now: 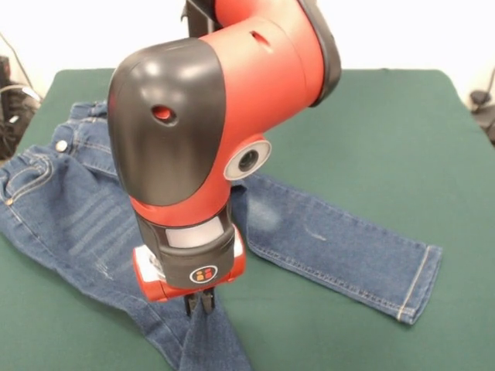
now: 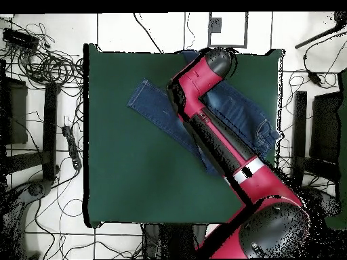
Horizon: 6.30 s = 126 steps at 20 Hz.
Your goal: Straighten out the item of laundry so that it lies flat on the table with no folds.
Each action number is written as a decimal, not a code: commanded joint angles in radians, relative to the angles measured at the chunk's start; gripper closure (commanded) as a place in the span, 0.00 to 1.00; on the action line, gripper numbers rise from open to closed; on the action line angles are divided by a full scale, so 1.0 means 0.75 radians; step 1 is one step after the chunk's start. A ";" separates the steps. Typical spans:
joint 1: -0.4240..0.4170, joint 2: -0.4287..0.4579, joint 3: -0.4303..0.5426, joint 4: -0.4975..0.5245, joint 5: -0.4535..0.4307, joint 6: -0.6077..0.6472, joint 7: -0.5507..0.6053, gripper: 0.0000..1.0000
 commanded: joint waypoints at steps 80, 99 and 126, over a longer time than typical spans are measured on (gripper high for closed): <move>0.055 0.063 -0.006 0.065 -0.033 0.155 -0.171 0.00; 0.036 0.048 0.011 0.038 0.110 -0.039 -0.253 0.00; 0.165 0.023 -0.053 -0.015 0.059 -0.113 -0.078 1.00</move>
